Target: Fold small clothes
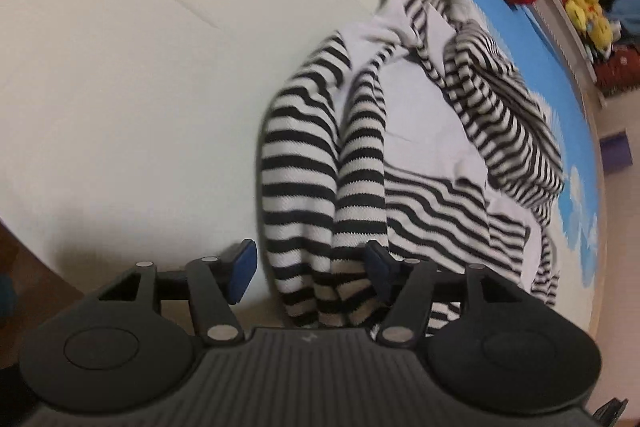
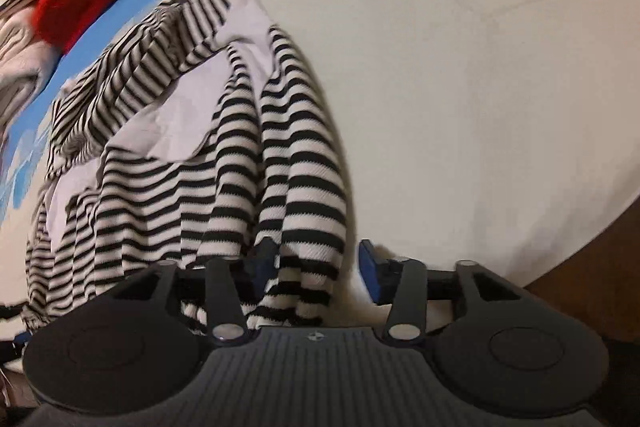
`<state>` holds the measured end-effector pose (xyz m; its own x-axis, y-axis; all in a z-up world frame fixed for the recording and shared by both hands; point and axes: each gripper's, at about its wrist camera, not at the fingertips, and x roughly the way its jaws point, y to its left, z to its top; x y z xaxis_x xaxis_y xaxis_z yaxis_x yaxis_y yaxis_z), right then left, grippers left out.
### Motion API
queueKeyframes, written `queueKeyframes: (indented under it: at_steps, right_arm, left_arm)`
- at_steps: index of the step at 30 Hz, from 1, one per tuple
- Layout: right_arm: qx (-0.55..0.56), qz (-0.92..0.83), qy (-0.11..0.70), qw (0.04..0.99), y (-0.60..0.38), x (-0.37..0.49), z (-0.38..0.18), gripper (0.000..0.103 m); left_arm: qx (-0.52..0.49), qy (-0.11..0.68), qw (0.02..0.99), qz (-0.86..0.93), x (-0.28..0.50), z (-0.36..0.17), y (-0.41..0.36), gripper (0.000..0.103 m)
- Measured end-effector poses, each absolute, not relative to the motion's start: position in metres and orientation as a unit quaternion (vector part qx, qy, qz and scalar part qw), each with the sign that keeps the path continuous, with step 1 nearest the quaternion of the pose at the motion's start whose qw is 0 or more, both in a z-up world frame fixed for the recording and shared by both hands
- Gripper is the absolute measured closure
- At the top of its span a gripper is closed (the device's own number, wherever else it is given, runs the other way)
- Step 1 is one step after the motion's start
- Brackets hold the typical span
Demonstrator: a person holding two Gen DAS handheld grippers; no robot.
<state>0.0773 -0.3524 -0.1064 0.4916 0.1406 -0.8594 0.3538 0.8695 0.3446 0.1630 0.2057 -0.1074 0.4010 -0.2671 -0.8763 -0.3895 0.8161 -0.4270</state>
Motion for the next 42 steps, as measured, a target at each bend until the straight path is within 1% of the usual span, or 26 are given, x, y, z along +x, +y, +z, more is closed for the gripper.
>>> queueKeyframes:
  at_steps: [3, 4, 5, 6, 7, 8, 10, 13, 15, 22, 26, 30, 32, 34, 37, 42]
  right_arm:
    - [0.242, -0.077, 0.508, 0.823, -0.348, 0.075, -0.117, 0.050]
    - [0.235, -0.074, 0.504, 0.828, -0.344, 0.076, -0.115, 0.053]
    - [0.228, -0.065, 0.500, 0.833, -0.342, 0.078, -0.113, 0.073]
    - [0.216, -0.053, 0.497, 0.839, -0.338, 0.079, -0.112, 0.099]
    - [0.203, -0.052, 0.498, 0.841, -0.336, 0.080, -0.111, 0.099]
    - [0.191, -0.052, 0.499, 0.844, -0.337, 0.080, -0.109, 0.099]
    - [0.208, -0.054, 0.486, 0.847, -0.349, 0.079, -0.099, 0.100]
    - [0.262, -0.056, 0.436, 0.859, -0.376, 0.069, -0.064, 0.100]
    - [0.260, -0.050, 0.411, 0.872, -0.385, 0.061, -0.045, 0.100]
    - [0.287, -0.045, 0.386, 0.876, -0.403, 0.025, -0.017, 0.100]
    - [0.322, -0.037, 0.363, 0.874, -0.417, -0.014, 0.010, 0.100]
    - [0.348, -0.026, 0.330, 0.877, -0.428, -0.068, 0.051, 0.101]
    - [0.350, -0.024, 0.312, 0.883, -0.430, -0.094, 0.069, 0.101]
    - [0.349, -0.027, 0.307, 0.885, -0.431, -0.102, 0.074, 0.101]
    - [0.346, -0.033, 0.317, 0.882, -0.429, -0.085, 0.067, 0.101]
    - [0.322, -0.039, 0.348, 0.880, -0.423, 0.012, 0.051, 0.101]
  left_arm:
    - [-0.269, 0.556, 0.785, 0.040, 0.167, -0.113, 0.194, 0.039]
    - [-0.259, 0.559, 0.786, 0.041, 0.168, -0.116, 0.191, 0.047]
    - [-0.255, 0.561, 0.786, 0.039, 0.168, -0.116, 0.189, 0.066]
    - [-0.251, 0.562, 0.788, 0.033, 0.168, -0.116, 0.186, 0.078]
    - [-0.245, 0.559, 0.792, 0.027, 0.168, -0.114, 0.185, 0.093]
    - [-0.237, 0.556, 0.797, 0.022, 0.167, -0.110, 0.182, 0.094]
    - [-0.226, 0.544, 0.808, 0.005, 0.164, -0.099, 0.175, 0.094]
    - [-0.217, 0.512, 0.830, -0.032, 0.150, -0.075, 0.165, 0.094]
    - [-0.204, 0.496, 0.842, -0.052, 0.141, -0.063, 0.158, 0.094]
    - [-0.204, 0.454, 0.862, -0.095, 0.099, -0.024, 0.150, 0.095]
    - [-0.207, 0.446, 0.862, -0.124, 0.064, 0.010, 0.154, 0.095]
    - [-0.218, 0.425, 0.864, -0.160, 0.023, 0.048, 0.168, 0.100]
    - [-0.229, 0.418, 0.863, -0.169, 0.015, 0.054, 0.176, 0.100]
    - [-0.240, 0.423, 0.857, -0.168, 0.023, 0.049, 0.180, 0.100]
    - [-0.230, 0.439, 0.854, -0.158, 0.060, 0.036, 0.172, 0.100]
    - [-0.230, 0.438, 0.859, -0.132, 0.162, 0.018, 0.165, 0.100]
